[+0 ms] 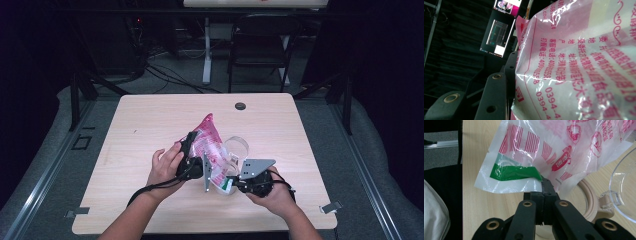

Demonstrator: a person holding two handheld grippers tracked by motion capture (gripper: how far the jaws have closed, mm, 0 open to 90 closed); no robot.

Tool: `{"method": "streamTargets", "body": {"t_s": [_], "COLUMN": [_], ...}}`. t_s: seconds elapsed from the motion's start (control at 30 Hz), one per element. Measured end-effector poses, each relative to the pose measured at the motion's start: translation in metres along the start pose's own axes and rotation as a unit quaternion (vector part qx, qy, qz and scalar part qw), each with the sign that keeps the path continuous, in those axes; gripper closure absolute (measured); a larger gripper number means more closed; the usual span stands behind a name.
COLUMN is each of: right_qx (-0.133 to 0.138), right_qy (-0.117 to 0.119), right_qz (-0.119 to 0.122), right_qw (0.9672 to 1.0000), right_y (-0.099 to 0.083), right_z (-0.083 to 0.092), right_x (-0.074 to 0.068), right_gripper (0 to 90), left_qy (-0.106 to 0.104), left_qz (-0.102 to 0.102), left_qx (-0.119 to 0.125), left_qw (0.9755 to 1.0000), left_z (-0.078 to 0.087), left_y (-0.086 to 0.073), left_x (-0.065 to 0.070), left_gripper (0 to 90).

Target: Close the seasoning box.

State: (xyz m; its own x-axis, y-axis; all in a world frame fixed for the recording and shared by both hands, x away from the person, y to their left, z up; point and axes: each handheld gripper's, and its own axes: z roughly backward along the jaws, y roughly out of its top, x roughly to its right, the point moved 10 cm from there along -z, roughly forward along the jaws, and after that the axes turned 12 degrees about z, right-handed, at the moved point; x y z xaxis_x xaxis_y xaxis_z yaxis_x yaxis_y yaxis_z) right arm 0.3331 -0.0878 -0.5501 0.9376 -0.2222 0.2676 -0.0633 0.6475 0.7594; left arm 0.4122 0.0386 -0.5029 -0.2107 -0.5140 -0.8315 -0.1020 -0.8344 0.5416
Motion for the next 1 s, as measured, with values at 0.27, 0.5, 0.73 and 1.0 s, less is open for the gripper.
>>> {"method": "streamTargets", "body": {"t_s": [0.27,0.5,0.73,1.0], "right_qx": [0.002,0.000,0.000,0.001], "right_qy": [-0.001,0.000,0.000,0.000], "right_qz": [-0.002,0.002,0.002,0.000], "right_qw": [1.0000,1.0000,1.0000,1.0000], "right_y": [0.0003,0.0001,0.0001,0.0002], "right_z": [-0.0003,-0.0005,-0.0005,-0.0004], "right_x": [0.0000,0.0000,0.0000,0.0003], "right_gripper": [90.0,90.0,90.0,90.0], "left_qy": [0.001,0.000,0.000,0.000], "left_qz": [-0.001,-0.002,-0.003,-0.003], "left_qx": [0.000,-0.001,-0.001,-0.001], "left_qw": [1.0000,1.0000,1.0000,1.0000], "left_z": [0.0004,0.0007,0.0007,0.0008], "left_y": [0.0005,0.0007,0.0008,0.0005], "left_x": [-0.0007,-0.0012,-0.0013,-0.0018], "left_gripper": [59.5,59.5,59.5,59.5]}}
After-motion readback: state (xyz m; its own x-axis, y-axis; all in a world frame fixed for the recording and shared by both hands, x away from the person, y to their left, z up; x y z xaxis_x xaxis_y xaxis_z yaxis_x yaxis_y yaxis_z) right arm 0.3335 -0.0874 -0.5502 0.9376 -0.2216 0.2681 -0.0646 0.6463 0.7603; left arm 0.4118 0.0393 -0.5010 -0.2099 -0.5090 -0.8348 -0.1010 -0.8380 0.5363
